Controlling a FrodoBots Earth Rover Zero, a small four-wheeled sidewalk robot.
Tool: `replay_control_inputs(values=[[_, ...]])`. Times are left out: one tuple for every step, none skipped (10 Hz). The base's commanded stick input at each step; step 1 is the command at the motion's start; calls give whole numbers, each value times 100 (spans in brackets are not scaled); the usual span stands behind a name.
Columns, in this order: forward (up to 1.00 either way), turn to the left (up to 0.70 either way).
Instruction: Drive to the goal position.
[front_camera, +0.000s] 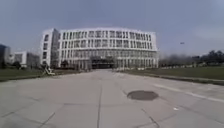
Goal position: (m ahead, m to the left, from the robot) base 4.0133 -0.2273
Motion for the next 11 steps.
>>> replay_control_inputs(values=[[85, 34], [85, 34], [85, 31], [85, 23], [85, 16], [85, 8], [85, 1], [85, 0], [85, 0], [85, 0], [85, 0]])
